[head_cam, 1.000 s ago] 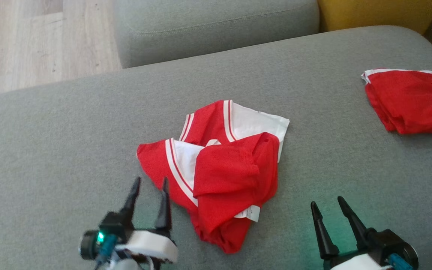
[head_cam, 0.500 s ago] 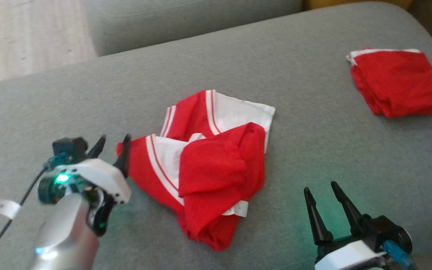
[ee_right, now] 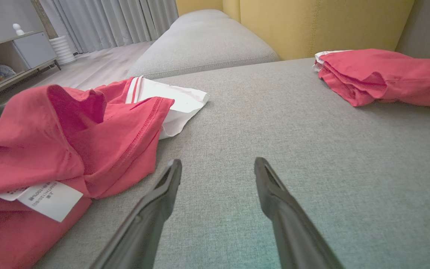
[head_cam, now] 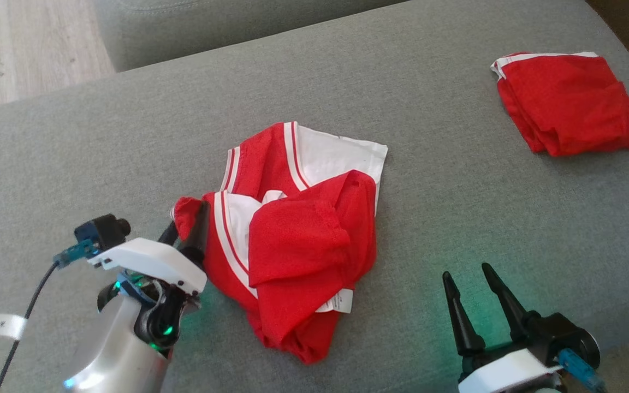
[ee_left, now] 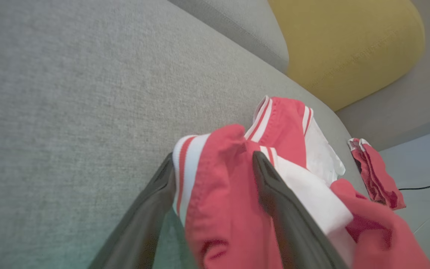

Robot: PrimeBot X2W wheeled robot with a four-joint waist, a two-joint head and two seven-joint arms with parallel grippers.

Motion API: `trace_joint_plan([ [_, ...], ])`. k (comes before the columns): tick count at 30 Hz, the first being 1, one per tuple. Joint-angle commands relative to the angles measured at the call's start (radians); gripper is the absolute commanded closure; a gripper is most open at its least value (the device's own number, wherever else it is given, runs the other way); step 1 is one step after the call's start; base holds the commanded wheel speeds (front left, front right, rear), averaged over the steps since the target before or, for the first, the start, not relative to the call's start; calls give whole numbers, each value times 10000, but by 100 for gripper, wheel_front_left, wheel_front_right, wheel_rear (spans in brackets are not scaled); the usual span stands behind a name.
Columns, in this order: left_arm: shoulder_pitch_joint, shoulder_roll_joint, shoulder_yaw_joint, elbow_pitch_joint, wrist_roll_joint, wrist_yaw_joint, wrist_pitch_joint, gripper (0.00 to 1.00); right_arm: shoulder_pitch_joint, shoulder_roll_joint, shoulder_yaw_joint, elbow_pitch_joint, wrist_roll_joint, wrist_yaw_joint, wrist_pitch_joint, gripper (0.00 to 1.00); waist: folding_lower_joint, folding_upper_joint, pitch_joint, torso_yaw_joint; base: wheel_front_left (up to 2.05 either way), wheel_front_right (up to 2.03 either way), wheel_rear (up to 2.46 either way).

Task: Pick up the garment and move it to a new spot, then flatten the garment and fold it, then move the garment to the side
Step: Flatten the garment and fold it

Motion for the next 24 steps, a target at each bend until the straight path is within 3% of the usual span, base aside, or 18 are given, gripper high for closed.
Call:
trace_joint_plan([
  [1,-92,434,76,-468,-112,-57,-295,0,-380,-56,134,-323,-77,67,-111,0,-1,0,-10,45,0,0,0],
  [2,-93,511,-72,-543,-125,-57,-399,0,-381,-56,111,-309,-98,67,-111,0,-1,0,-44,65,0,0,0],
  [4,-119,607,-358,-723,-210,-58,-555,100,-375,-59,124,-266,-147,67,-111,0,-1,0,-130,92,0,0,0],
  [11,-674,486,-1829,-2671,-921,-58,-479,100,-324,-60,210,-208,-108,67,-111,0,-1,0,-593,92,0,0,0],
  [15,-1859,15,-2750,-3677,-953,-58,-594,100,-238,-59,490,-129,51,67,-111,0,-1,0,-1051,-46,0,0,0],
  [21,-4249,-761,-3258,-3047,-687,-44,-1603,100,-114,-58,840,13,238,67,-111,0,-1,0,-1828,-547,0,0,0],
  [24,-5587,-838,-3206,-2268,-772,295,-2626,100,-9,-58,896,52,296,67,-111,0,-1,0,-2078,-726,0,0,0],
])
